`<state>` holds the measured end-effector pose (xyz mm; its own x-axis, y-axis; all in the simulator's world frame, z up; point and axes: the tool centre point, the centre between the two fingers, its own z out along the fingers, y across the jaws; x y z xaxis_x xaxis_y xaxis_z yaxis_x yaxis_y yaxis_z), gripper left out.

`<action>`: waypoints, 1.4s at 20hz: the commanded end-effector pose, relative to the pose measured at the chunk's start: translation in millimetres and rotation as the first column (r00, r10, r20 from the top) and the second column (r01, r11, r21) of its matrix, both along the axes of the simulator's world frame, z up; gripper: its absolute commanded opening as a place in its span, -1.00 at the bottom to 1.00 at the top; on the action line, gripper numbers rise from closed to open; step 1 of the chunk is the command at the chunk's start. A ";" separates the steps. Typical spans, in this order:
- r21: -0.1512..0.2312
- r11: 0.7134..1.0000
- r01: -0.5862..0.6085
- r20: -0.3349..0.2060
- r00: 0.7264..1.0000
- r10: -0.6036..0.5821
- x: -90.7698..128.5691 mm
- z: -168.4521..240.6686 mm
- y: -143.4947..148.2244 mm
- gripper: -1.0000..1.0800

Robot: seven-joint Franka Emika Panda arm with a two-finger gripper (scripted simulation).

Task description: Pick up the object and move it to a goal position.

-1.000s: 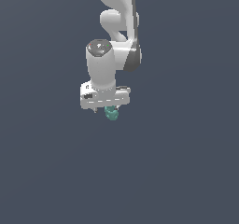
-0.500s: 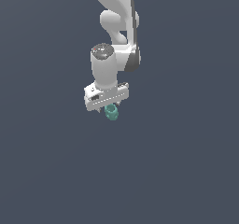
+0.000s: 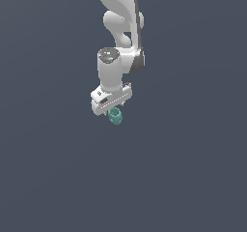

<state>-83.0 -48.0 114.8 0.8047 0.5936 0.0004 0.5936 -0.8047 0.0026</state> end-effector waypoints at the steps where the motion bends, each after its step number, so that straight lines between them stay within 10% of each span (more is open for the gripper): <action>1: 0.001 0.999 -0.033 -0.001 0.999 0.033 -4.1 -2.6 1.0 0.92; 27: 0.002 0.998 -0.069 -0.002 0.998 0.069 -9.1 -55.6 2.1 0.92; 28: 0.002 0.998 -0.069 -0.002 0.998 0.069 -9.1 -55.6 2.1 -1.00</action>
